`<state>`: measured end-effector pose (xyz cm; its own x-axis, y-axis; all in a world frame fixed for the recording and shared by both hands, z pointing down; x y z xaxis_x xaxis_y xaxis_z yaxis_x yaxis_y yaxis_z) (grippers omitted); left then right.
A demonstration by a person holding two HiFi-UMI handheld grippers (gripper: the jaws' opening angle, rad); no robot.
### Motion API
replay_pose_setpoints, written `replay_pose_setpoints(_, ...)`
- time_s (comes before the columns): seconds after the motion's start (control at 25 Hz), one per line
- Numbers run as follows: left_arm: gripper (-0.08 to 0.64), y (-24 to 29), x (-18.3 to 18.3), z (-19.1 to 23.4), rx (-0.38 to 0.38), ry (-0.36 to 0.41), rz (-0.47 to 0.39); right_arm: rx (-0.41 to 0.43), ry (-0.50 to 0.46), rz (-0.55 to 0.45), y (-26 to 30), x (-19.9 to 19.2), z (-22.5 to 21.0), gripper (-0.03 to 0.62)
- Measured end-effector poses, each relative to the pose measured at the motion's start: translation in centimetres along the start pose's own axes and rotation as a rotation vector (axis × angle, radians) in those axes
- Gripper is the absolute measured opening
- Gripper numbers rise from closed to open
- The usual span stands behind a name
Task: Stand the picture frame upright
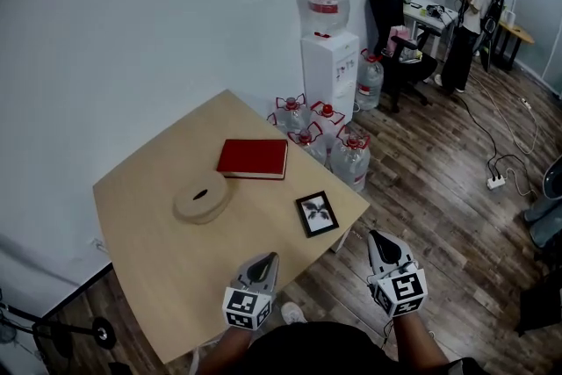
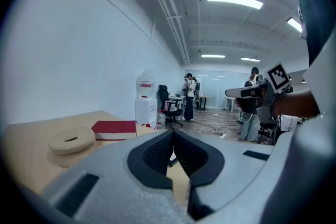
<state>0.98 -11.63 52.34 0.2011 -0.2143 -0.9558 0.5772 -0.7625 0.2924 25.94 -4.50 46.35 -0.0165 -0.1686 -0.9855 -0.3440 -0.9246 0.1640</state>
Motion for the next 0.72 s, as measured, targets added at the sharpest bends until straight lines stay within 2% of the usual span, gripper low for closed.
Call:
replay_pose_setpoints(0.28, 0.0, 2.9, 0.5, 5.0, -0.02, 0.01, -0.004, 0.025, 0.024, 0.03, 6.8, 0.5, 0.4, 0.009)
replay_pose_setpoints(0.44, 0.0, 3.9, 0.2, 7.4, -0.003, -0.004, 0.009, 0.048, 0.057, 0.061, 9.3, 0.6, 0.1, 0.009)
replay_pose_setpoints(0.72, 0.0, 5.9, -0.6, 8.5, 0.037, -0.041, 0.043, 0.06, 0.065, 0.114, 12.3, -0.5, -2.0, 0.009)
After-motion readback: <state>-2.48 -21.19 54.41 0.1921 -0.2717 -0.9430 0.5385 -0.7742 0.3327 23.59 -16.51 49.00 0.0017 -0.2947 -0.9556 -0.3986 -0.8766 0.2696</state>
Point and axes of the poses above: the fingertips, and each gripper's own axes: y forward along the fingers, z to its left, x out of its top, the point moved 4 cm from there along -y, backward along the fingers, and after that the axes turned 15 degrees about x, right-handed, at the moved point
